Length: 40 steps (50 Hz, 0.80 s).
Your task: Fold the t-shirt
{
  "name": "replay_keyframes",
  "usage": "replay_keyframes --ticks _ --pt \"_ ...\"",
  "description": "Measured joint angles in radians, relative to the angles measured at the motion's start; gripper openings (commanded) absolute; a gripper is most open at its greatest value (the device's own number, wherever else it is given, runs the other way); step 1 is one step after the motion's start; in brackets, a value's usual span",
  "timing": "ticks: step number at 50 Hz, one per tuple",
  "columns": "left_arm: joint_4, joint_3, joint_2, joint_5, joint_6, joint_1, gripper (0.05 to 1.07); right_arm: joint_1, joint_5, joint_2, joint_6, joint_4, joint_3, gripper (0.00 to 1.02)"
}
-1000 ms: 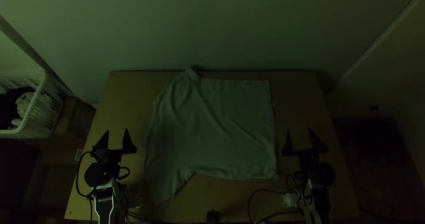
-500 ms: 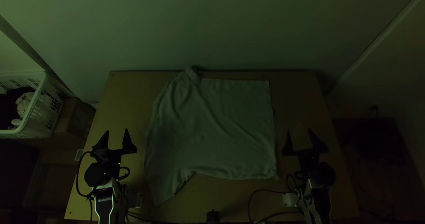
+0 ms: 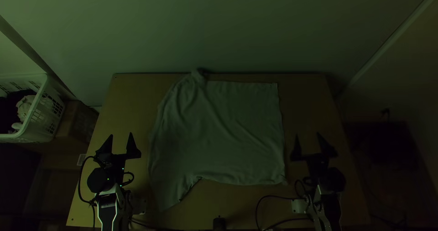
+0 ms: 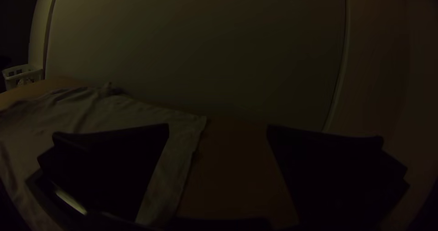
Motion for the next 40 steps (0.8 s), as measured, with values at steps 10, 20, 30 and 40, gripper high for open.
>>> replay_keyframes --ticks 10,20,30,40 --pt "-0.007 0.000 0.000 -0.040 0.005 0.002 1.03 -0.005 0.000 0.000 0.004 0.000 0.001 0.98" --pt "-0.009 0.002 0.000 -0.044 0.014 0.016 1.03 -0.014 0.000 0.000 0.015 -0.044 0.019 0.98" --pt "-0.031 0.015 0.000 -0.044 0.024 0.004 1.03 -0.014 0.001 0.000 0.019 -0.048 0.051 0.98" --pt "-0.026 0.059 0.023 -0.044 0.050 -0.018 1.03 -0.013 0.001 0.058 0.019 0.007 0.119 0.98"
